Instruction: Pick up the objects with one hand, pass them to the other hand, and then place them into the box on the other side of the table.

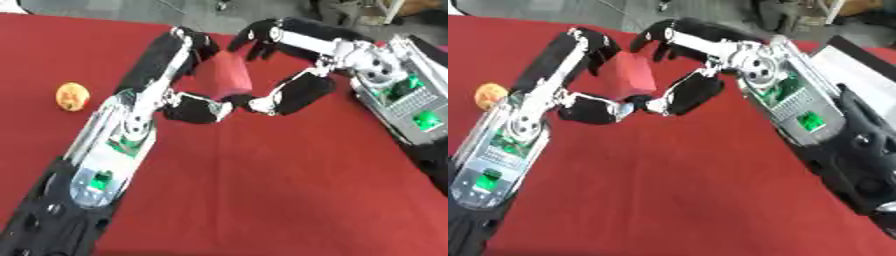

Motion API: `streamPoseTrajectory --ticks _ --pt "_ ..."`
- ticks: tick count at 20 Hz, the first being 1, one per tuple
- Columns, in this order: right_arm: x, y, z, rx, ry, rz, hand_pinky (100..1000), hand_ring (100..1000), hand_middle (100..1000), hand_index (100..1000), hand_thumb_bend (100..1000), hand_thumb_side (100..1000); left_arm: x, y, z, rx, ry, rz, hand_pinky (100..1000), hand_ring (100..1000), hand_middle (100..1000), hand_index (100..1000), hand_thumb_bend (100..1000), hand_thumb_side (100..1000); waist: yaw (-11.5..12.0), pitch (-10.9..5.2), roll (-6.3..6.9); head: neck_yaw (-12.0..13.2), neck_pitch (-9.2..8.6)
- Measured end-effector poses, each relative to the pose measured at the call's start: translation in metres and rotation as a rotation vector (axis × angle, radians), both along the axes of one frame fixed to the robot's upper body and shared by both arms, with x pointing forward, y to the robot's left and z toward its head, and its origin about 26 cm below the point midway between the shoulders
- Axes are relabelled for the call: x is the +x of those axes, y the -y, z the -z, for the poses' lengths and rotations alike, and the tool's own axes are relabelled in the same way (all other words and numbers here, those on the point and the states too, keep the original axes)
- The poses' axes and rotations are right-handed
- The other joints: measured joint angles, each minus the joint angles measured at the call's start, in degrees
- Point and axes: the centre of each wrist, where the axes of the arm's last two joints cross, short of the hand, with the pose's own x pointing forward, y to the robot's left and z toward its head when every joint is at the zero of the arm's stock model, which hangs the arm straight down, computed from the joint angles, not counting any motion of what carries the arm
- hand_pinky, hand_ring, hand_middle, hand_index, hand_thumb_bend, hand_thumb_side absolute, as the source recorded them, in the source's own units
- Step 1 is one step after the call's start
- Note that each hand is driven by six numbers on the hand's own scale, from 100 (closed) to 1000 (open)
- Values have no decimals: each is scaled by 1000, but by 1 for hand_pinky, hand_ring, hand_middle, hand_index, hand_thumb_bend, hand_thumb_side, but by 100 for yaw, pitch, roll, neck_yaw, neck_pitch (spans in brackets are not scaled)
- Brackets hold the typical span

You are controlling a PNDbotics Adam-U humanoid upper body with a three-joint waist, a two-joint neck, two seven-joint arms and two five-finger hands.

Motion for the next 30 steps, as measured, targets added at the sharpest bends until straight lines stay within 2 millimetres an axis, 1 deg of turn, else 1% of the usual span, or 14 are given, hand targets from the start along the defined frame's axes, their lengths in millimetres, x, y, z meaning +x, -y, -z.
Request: streamPoseTrajectory --ticks 3,17,30 --pt "0 -1 1 2 8 11 826 808 897 869 359 250 0 0 0 5 -2 4 549 465 344 411 100 100 0 0 0 0 -1" --pt "0 -4 5 -7 22 28 825 809 893 868 350 248 -3 1 -2 8 -1 13 549 464 342 411 100 100 13 0 -17 0 -2" --pt "-1 -7 7 6 23 37 821 805 883 854 312 223 -3 1 -2 15 -3 20 552 466 344 413 100 100 25 0 -20 -1 -3"
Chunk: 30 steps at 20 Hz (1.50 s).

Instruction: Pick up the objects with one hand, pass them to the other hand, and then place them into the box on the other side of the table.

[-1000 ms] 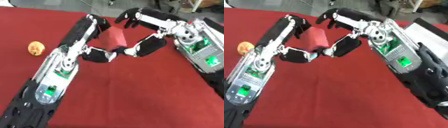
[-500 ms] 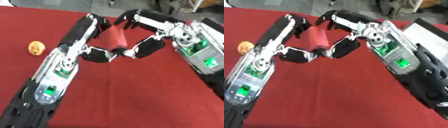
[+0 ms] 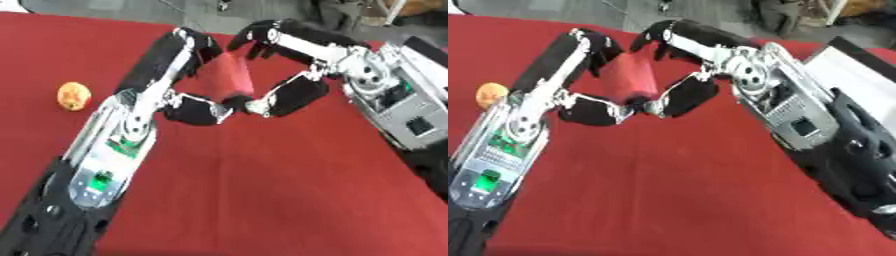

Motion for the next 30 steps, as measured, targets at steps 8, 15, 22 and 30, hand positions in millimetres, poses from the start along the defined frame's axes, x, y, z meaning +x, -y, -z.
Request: streamPoseTrajectory --ticks 8,15,22,30 --pt "0 -1 1 4 -12 -7 821 807 886 856 312 223 -2 1 0 12 5 20 554 470 346 415 100 100 7 0 0 -7 0" --pt "0 -1 1 3 -16 -8 818 802 859 829 309 208 -2 1 0 16 7 22 553 470 344 414 100 100 11 0 0 -8 0" --pt "-1 -2 0 13 -10 -5 811 786 734 715 293 176 -2 1 -1 10 7 19 550 468 344 415 100 100 12 0 -6 -6 0" --pt "-2 -2 -1 35 -4 -1 805 768 674 654 224 157 -3 1 -2 1 9 15 550 470 349 420 100 100 12 0 -11 -5 0"
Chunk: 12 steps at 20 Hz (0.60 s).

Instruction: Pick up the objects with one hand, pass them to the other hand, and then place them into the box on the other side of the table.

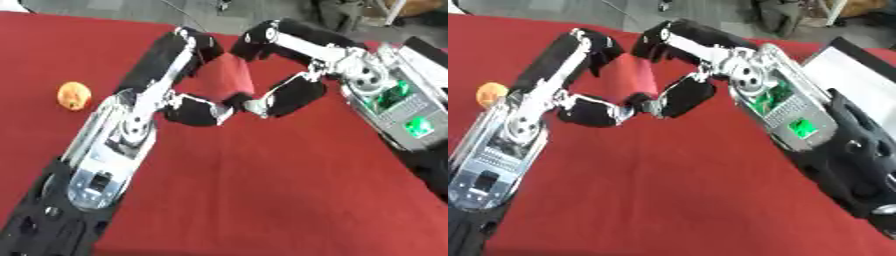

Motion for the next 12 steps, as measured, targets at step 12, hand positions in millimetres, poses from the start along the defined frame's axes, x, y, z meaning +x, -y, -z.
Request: streamPoseTrajectory --ticks 12 --pt "0 -1 1 24 -8 -8 798 739 595 552 186 101 0 0 0 6 6 8 598 524 438 512 100 100 0 0 -3 -1 0"
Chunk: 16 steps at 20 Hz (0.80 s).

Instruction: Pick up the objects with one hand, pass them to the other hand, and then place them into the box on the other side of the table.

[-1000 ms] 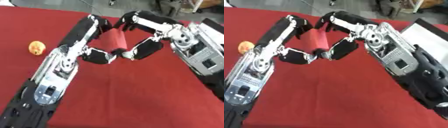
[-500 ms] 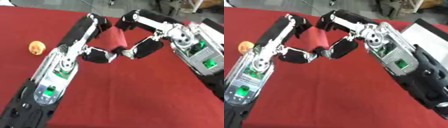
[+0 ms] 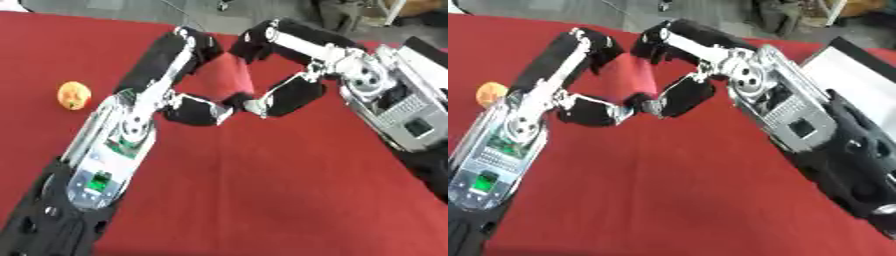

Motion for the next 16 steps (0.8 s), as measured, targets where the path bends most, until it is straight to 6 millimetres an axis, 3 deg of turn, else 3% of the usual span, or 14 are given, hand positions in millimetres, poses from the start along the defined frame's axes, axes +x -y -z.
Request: streamPoseTrajectory --ticks 3,6,16 --pt "0 0 0 4 -1 -2 796 725 568 513 169 100 0 0 0 8 3 2 639 570 491 571 113 100 0 0 0 0 0" --pt "0 0 0 13 0 0 793 712 546 483 115 100 0 0 0 18 3 4 668 616 547 634 210 116 0 0 0 0 0" --pt "1 3 -3 37 16 12 790 696 510 438 107 100 -1 -1 -1 44 -3 5 734 716 654 742 450 356 -3 0 1 -1 1"
